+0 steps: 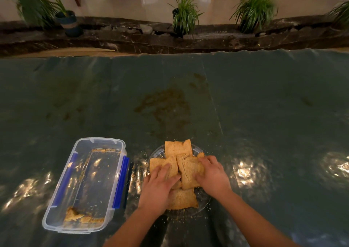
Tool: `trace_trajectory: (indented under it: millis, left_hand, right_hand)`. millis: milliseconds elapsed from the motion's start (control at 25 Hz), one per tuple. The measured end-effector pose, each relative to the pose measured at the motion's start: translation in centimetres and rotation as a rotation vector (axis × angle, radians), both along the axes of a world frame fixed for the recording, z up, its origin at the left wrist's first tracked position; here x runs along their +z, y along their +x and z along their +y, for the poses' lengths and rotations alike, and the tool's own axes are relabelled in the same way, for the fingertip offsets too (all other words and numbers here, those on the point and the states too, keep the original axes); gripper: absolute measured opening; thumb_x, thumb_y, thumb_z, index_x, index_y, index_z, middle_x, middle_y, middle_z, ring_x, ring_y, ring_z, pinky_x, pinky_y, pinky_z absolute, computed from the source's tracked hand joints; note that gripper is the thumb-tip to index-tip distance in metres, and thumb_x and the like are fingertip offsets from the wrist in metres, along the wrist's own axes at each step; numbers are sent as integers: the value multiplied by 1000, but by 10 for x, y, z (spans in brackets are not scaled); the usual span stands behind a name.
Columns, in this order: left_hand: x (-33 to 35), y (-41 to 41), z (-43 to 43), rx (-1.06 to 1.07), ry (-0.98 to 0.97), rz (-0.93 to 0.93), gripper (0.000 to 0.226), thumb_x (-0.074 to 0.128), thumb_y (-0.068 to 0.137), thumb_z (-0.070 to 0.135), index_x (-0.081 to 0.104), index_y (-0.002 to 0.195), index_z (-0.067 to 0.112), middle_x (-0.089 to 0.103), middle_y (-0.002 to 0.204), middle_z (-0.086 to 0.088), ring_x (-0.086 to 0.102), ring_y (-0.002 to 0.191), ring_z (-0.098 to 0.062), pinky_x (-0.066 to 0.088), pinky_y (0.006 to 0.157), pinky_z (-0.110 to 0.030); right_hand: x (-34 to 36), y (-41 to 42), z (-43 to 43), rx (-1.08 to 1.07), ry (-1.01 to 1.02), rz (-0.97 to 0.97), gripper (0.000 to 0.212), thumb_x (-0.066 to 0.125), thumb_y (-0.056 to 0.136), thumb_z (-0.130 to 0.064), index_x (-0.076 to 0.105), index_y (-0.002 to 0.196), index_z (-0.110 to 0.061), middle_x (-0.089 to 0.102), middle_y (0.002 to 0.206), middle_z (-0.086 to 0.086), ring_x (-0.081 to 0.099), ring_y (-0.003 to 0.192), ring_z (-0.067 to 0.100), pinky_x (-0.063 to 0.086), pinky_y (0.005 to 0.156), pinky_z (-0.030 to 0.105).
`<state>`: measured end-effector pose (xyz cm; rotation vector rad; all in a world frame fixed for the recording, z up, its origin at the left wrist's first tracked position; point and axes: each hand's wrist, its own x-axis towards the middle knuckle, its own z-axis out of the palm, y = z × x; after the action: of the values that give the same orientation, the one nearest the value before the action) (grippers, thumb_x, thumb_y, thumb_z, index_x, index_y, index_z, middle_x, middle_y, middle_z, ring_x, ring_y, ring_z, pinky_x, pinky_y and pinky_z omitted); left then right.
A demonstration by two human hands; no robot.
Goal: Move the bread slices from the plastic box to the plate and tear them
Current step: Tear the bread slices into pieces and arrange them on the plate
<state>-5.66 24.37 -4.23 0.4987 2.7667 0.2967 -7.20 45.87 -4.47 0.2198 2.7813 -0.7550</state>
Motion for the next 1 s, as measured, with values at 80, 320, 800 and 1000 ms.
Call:
trace_trajectory:
  millis: [80, 320, 800, 1000]
  left_hand:
    - [-1, 1, -1, -6, -6, -2, 53, 51, 94, 42, 31, 143, 50, 14, 165, 4, 8, 152, -26, 16, 119, -55]
    - [-1, 1, -1, -12, -14, 7, 55, 52, 94, 45, 30, 144, 50, 14, 165, 3, 10, 151, -27, 17, 119, -54]
    - [3, 12, -6, 75, 108, 29, 59, 43, 92, 52, 26, 148, 43, 24, 161, 6, 20, 148, -18, 24, 118, -50]
    - [7, 15, -15, 344, 358, 47, 54, 64, 89, 26, 47, 140, 25, 44, 142, 1, 41, 123, -7, 40, 108, -30]
  right_hand:
    - [-3, 4, 1, 21, 24, -6, 56, 66, 84, -41, 49, 136, -30, 42, 132, -9, 47, 118, 18, 52, 87, 33]
    - [-3, 2, 4, 42, 32, -22, 53, 68, 82, -41, 54, 131, -28, 45, 130, -7, 49, 120, 19, 49, 92, 31]
    - [-4, 9, 5, -13, 7, -47, 51, 68, 80, -46, 55, 127, -31, 48, 123, -10, 57, 105, 12, 50, 74, 27]
    - [0, 17, 11, -85, -53, -4, 29, 67, 83, -30, 63, 112, -28, 54, 107, -8, 63, 87, 12, 48, 64, 22]
